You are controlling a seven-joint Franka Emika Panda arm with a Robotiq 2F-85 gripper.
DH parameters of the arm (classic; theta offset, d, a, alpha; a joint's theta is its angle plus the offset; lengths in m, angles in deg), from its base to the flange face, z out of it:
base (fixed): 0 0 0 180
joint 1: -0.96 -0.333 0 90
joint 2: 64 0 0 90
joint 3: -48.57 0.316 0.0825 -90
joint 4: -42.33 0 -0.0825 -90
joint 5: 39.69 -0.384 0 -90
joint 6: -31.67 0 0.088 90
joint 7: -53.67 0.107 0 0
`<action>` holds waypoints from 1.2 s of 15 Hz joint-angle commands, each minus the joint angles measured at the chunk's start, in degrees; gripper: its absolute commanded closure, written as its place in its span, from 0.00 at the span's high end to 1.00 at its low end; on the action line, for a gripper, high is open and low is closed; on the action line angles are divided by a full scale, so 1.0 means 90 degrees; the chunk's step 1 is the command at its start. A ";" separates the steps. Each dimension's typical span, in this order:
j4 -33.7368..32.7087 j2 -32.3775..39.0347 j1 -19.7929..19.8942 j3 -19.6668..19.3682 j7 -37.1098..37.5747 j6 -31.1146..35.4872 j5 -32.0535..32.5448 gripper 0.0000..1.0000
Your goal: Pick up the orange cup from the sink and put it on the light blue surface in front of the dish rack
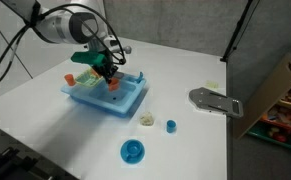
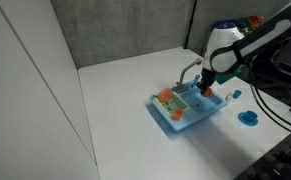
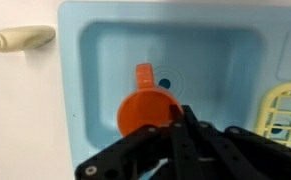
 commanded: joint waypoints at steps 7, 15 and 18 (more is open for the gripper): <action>0.0838 -0.0862 -0.0031 0.0030 0.0028 -0.0378 0.0592 0.05; 0.1001 -0.0864 -0.0069 0.0071 -0.0036 -0.0070 0.0669 0.03; 0.1233 -0.0956 -0.0088 0.0228 -0.0237 0.0302 0.0674 0.03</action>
